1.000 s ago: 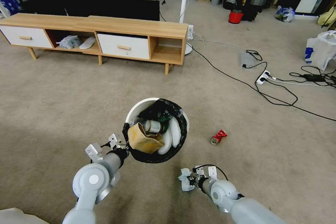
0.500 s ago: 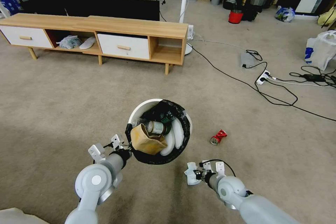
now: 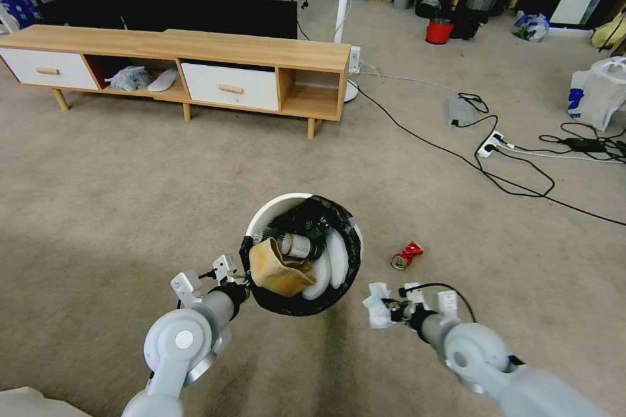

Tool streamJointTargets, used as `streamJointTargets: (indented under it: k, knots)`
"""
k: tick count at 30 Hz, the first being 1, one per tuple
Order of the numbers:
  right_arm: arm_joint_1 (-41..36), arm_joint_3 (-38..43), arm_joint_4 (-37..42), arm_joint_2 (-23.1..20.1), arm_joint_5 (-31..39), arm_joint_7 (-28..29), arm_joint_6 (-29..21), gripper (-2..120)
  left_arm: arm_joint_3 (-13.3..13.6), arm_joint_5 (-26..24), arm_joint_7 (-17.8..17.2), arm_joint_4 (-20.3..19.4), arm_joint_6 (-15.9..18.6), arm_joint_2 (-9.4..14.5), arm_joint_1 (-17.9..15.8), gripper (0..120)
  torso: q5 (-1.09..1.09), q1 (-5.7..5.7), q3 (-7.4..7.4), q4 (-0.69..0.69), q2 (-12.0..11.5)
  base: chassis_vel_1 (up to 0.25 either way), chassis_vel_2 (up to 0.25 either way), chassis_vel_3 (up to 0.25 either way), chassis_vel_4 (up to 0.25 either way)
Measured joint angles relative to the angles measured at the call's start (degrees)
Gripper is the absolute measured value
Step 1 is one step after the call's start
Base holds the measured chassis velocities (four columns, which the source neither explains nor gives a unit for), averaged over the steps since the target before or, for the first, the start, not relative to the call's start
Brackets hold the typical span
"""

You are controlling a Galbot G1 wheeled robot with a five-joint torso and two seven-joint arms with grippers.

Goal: Pick up the trash bin and place the garbage on the floor into it.

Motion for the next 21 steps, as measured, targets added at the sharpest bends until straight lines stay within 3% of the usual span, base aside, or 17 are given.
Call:
streamJointTargets:
  k: [9, 21]
  knots:
    - [-2.92, 8.83, 6.91, -5.34, 0.28, -0.02, 0.22, 0, 2.58, -1.49, -1.59, -2.34, 0.30, 1.94, -0.27, 0, 0.01, 0.00, 0.00, 0.03, 0.00, 0.000, 0.000, 0.000, 0.000]
    - [-4.14, 16.05, 12.61, -9.77, 1.41, 0.83, 0.94, 0, 3.54, -3.64, -2.98, -2.57, 0.40, 3.04, -1.06, 0, -0.01, 0.00, 0.00, -0.02, 0.00, 0.000, 0.000, 0.000, 0.000]
